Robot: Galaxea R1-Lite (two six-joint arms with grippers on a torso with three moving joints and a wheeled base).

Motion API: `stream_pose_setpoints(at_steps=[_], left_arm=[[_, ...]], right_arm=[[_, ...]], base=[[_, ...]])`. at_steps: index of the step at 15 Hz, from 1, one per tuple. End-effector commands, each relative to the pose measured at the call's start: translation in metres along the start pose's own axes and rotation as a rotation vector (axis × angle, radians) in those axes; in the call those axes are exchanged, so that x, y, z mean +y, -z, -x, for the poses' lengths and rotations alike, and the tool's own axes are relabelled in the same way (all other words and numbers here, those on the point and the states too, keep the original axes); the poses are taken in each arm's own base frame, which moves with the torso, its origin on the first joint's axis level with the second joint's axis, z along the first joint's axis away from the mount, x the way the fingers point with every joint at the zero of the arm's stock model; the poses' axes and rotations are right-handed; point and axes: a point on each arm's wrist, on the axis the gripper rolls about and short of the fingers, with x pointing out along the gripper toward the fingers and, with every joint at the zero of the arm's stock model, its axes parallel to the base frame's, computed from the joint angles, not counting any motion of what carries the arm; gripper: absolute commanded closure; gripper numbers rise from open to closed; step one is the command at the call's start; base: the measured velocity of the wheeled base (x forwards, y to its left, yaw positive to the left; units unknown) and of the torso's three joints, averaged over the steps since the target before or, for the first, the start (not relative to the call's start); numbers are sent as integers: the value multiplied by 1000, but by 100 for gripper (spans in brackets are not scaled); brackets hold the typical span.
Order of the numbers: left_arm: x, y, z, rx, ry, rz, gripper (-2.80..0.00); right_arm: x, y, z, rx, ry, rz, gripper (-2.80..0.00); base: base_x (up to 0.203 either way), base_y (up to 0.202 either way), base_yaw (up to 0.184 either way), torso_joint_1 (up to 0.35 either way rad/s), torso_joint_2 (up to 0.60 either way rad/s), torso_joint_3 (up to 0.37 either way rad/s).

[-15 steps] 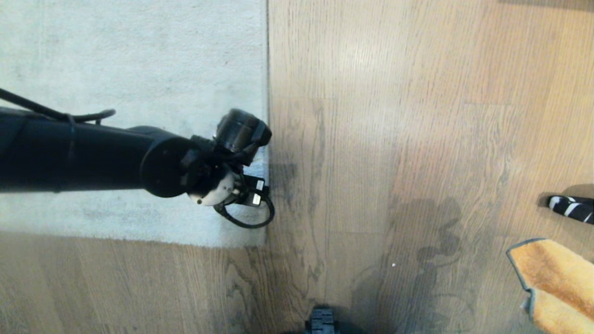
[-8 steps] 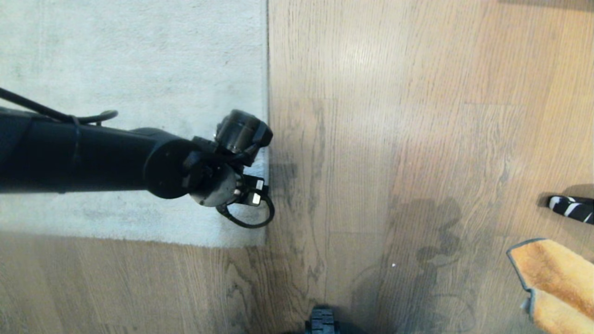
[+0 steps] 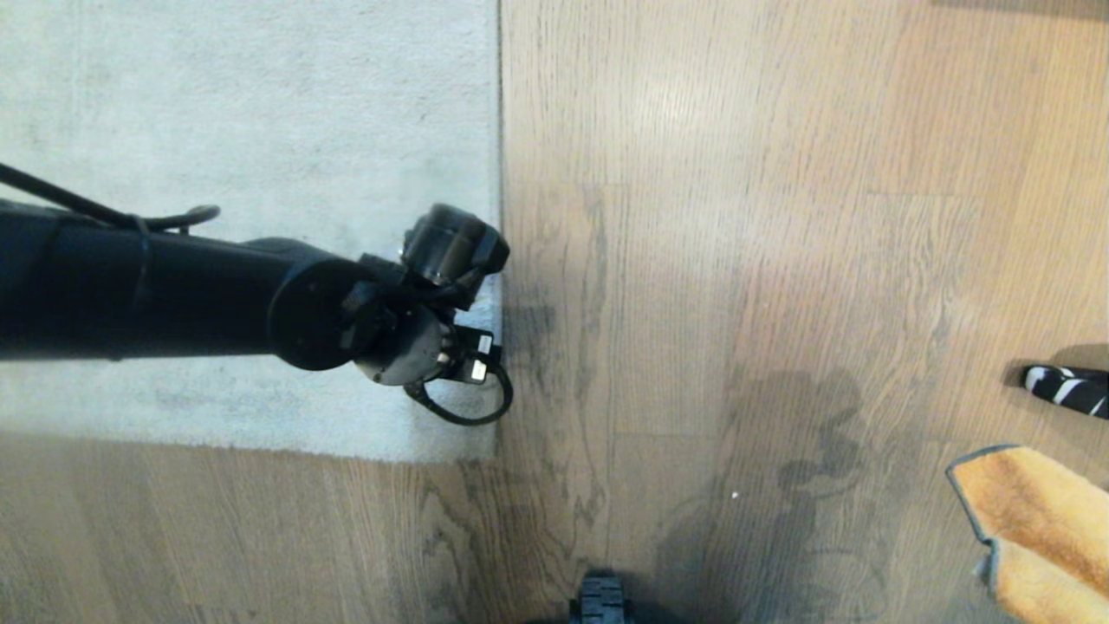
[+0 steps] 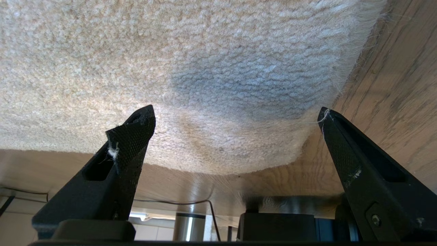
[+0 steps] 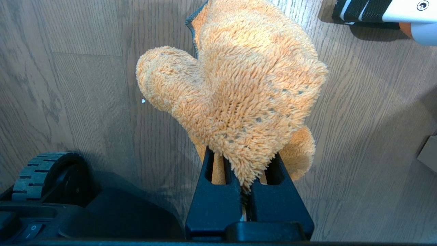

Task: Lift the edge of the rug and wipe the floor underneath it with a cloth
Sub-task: Lift up the carpet

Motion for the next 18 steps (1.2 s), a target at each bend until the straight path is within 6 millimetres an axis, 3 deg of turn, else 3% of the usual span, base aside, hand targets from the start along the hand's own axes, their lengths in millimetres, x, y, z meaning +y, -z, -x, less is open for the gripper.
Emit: stream_pose_setpoints(at_steps=[1, 10, 18], left_arm=[[0, 0, 2, -4, -2, 1, -280], [-21, 9, -4, 19, 23, -54, -280], [-15, 10, -22, 34, -72, -122, -280]], right_arm=[[0, 0, 0, 2, 0, 1, 0], [0, 0, 0, 2, 0, 1, 0], [0, 0, 0, 2, 0, 1, 0]], base=[[0, 0, 0, 0, 0, 0], [0, 0, 0, 0, 0, 0], [0, 0, 0, 0, 0, 0]])
